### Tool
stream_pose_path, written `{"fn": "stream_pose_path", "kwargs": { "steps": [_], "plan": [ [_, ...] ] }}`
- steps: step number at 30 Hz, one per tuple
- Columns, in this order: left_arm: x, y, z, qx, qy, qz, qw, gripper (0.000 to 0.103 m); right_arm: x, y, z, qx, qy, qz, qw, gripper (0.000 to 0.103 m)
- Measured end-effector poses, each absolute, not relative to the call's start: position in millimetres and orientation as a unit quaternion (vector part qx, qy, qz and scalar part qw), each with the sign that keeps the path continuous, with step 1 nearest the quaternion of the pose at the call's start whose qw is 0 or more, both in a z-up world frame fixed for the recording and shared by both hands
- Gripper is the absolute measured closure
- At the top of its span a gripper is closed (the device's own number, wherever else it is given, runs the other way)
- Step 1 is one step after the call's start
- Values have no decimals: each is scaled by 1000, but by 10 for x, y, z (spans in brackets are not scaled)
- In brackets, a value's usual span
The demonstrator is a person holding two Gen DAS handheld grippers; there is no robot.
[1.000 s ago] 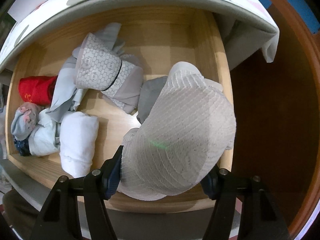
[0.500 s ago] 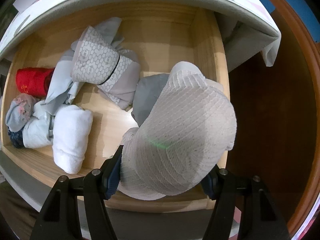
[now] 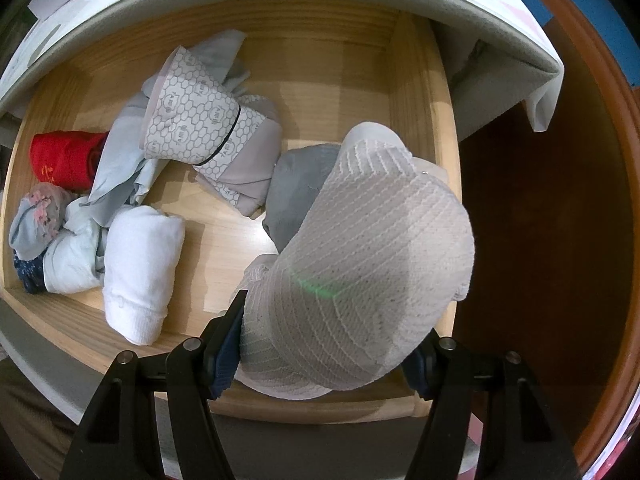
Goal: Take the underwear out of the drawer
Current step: 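Drop the blue roll in the box with the left tool while the right holds underwear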
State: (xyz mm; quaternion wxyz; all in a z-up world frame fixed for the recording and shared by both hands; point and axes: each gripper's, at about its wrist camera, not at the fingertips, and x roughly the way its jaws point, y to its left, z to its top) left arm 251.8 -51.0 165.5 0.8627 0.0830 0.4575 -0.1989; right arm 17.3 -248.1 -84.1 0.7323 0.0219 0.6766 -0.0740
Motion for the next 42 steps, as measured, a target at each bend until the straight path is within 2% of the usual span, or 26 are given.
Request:
{"fn": "stream_pose_path", "kwargs": {
  "steps": [11, 26, 42],
  "plan": [
    [2931, -602, 882, 77, 538, -155, 825, 37, 196, -2505, -847, 38, 679, -69, 730, 39],
    [2551, -602, 833, 96, 575, -106, 806, 37, 224, -2571, -901, 42, 682, -68, 727, 39],
    [2370, -578, 872, 68, 593, -76, 798, 34, 234, -2525, -898, 43, 683, -70, 725, 38]
  ]
}}
